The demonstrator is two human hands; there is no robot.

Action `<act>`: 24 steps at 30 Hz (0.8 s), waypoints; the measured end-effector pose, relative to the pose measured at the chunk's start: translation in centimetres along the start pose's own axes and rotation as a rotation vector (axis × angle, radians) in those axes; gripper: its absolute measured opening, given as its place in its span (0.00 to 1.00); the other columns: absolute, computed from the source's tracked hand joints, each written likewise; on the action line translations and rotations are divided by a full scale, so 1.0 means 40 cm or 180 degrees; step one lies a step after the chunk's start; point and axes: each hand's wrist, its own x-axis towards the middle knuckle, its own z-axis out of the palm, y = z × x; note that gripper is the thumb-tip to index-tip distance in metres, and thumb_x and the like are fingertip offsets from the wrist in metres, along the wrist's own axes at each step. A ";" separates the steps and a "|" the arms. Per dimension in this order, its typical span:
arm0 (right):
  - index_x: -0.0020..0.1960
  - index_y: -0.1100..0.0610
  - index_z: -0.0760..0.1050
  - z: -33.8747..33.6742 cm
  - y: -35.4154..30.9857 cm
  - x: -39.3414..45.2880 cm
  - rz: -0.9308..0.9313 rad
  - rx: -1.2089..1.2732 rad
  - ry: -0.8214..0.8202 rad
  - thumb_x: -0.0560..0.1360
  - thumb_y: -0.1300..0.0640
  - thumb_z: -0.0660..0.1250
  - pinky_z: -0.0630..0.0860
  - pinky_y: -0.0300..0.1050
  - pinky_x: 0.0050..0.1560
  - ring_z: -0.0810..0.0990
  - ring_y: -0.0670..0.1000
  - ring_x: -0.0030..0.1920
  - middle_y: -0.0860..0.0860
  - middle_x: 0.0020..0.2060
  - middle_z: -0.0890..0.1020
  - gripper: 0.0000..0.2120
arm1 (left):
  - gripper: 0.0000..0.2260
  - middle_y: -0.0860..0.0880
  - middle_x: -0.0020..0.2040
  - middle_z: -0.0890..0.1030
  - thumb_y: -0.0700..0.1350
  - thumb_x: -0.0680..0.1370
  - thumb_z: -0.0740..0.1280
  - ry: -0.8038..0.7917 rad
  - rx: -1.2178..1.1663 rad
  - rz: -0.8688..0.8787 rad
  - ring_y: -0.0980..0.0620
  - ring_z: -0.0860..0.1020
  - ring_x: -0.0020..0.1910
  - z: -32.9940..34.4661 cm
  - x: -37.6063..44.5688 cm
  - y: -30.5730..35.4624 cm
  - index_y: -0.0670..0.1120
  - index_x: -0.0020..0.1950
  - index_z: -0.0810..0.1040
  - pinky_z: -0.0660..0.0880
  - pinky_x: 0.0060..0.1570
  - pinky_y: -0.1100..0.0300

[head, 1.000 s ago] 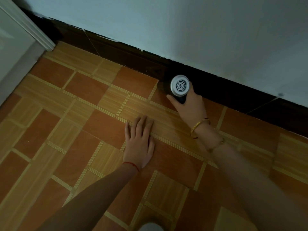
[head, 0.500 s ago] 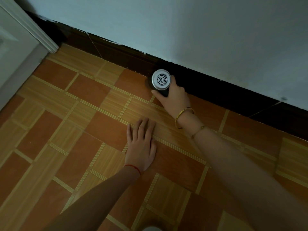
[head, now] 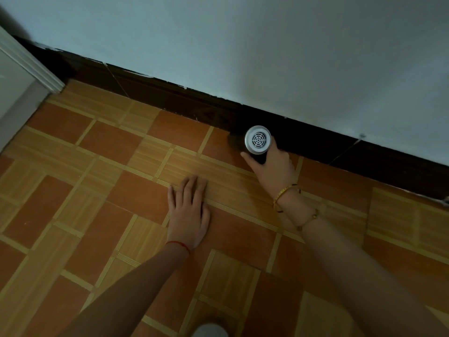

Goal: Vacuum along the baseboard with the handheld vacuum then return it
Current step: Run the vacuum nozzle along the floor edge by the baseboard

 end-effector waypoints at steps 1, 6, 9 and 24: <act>0.69 0.55 0.66 -0.016 0.014 -0.009 0.0032 -0.0015 0.0030 0.72 0.36 0.66 0.81 0.54 0.47 0.81 0.56 0.51 0.55 0.53 0.82 0.34 | 0.24 0.44 0.77 0.64 0.51 0.82 0.51 0.0002 0.0001 -0.0003 0.45 0.57 0.79 0.001 0.000 0.001 0.47 0.78 0.62 0.48 0.77 0.36; 0.68 0.55 0.67 -0.089 0.079 -0.056 0.0279 -0.0103 0.0158 0.72 0.38 0.67 0.80 0.55 0.47 0.81 0.56 0.51 0.55 0.53 0.82 0.32 | 0.25 0.43 0.78 0.64 0.51 0.82 0.50 0.0023 0.0062 -0.0073 0.44 0.57 0.79 0.007 -0.003 0.010 0.46 0.79 0.62 0.48 0.77 0.37; 0.69 0.54 0.67 -0.126 0.113 -0.084 0.0469 -0.0036 0.0217 0.71 0.38 0.68 0.80 0.53 0.49 0.81 0.55 0.52 0.54 0.54 0.82 0.32 | 0.25 0.43 0.77 0.64 0.50 0.82 0.49 0.0036 0.0121 -0.0121 0.44 0.58 0.78 0.009 -0.005 0.016 0.45 0.78 0.62 0.50 0.77 0.37; 0.69 0.56 0.68 -0.242 0.229 -0.197 0.0999 0.0126 0.0745 0.72 0.43 0.70 0.77 0.46 0.49 0.81 0.56 0.54 0.56 0.56 0.81 0.31 | 0.24 0.44 0.76 0.65 0.48 0.79 0.51 -0.0072 -0.0303 0.0367 0.45 0.57 0.78 0.043 -0.031 0.217 0.45 0.75 0.67 0.47 0.77 0.38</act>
